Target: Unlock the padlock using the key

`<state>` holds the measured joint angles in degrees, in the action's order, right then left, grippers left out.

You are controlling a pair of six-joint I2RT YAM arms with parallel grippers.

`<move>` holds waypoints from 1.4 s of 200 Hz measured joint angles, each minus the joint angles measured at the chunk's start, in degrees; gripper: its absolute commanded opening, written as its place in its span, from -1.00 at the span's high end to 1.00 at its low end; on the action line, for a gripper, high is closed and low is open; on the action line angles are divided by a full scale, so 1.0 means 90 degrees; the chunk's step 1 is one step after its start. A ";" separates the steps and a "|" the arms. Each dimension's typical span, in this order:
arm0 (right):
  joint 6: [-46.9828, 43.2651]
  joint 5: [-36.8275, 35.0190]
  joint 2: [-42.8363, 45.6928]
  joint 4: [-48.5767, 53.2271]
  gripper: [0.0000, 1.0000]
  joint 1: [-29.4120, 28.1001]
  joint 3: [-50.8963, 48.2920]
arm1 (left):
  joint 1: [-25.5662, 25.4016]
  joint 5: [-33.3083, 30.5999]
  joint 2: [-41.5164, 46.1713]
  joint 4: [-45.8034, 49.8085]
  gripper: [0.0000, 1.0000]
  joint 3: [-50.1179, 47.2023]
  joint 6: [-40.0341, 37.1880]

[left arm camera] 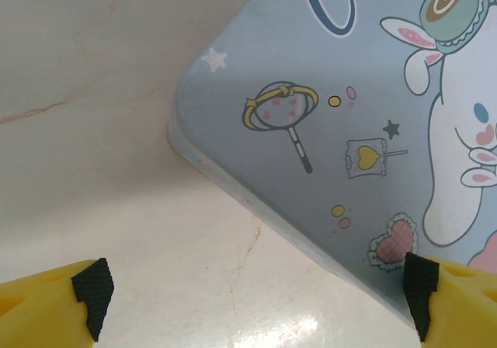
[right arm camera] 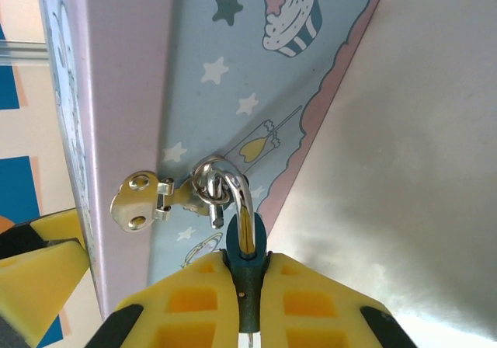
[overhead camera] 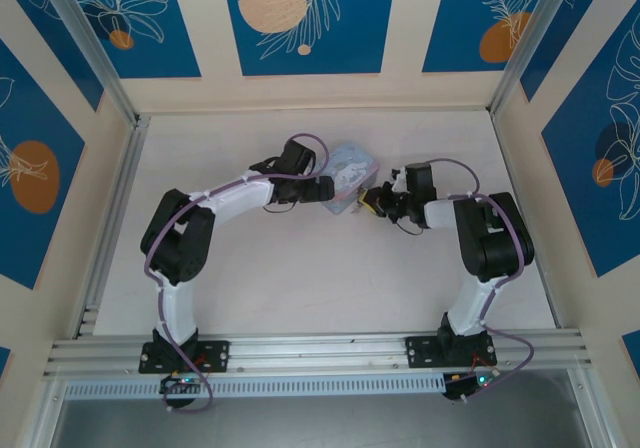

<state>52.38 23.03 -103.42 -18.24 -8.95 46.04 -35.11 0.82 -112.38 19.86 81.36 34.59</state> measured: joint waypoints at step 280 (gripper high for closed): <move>-0.0299 0.0347 0.2227 0.0401 1.00 -0.0379 -0.1950 | -0.0005 -0.0267 0.1209 0.1044 -1.00 -0.0792 -0.0046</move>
<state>49.69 26.15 -83.37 -14.63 -12.36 28.49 -35.16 -1.58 -101.49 29.26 74.24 34.17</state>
